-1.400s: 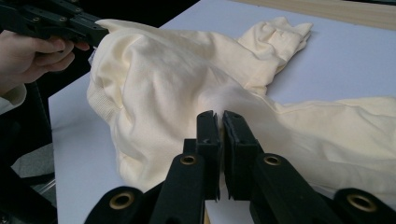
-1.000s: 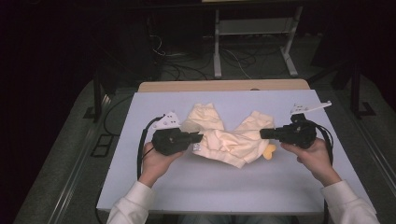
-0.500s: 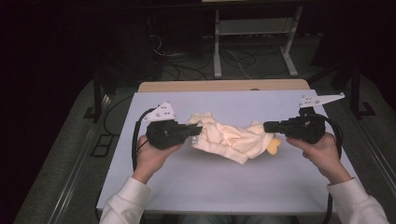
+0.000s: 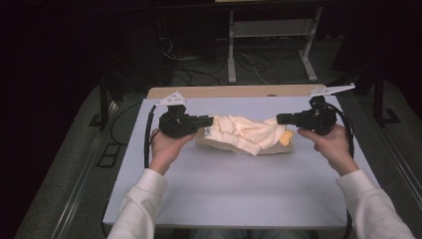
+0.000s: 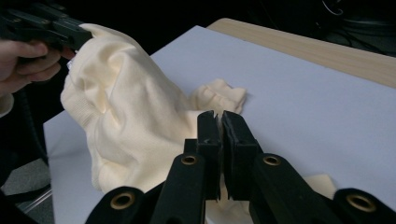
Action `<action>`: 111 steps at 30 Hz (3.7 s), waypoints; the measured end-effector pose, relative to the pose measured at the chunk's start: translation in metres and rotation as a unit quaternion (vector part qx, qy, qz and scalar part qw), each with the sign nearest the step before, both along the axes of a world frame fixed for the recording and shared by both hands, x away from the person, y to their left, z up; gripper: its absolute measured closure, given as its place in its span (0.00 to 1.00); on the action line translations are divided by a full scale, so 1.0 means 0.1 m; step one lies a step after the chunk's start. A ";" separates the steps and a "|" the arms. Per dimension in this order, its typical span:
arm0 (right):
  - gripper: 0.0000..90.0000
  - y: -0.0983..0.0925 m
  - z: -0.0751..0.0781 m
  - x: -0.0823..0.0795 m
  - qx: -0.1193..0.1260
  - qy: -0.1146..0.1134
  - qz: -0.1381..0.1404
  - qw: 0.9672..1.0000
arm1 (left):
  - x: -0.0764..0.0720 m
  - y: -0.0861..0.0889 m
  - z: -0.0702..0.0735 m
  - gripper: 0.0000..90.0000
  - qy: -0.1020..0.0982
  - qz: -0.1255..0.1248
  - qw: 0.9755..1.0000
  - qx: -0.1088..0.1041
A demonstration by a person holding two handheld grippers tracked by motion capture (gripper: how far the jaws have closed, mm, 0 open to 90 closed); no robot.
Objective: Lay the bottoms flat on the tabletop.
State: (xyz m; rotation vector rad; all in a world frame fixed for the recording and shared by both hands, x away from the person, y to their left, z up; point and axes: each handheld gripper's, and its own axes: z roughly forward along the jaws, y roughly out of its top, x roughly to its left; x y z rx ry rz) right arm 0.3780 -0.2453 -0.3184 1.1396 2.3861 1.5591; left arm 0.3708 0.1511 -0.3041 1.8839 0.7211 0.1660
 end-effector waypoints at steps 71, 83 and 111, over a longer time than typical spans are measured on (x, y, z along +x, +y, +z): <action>0.42 0.57 -1.12 0.34 -0.055 -0.007 0.027 0.998 | 0.99 -0.31 -0.92 0.95 0.134 0.117 0.984 -0.020; 0.87 0.69 -1.19 0.41 -0.159 -0.001 0.021 0.987 | 0.98 -0.30 -0.92 0.95 0.130 0.111 0.985 -0.015; 0.90 0.27 -0.59 0.86 0.003 0.032 -0.094 0.995 | 0.82 -0.10 -0.89 0.47 0.081 0.131 0.988 -0.025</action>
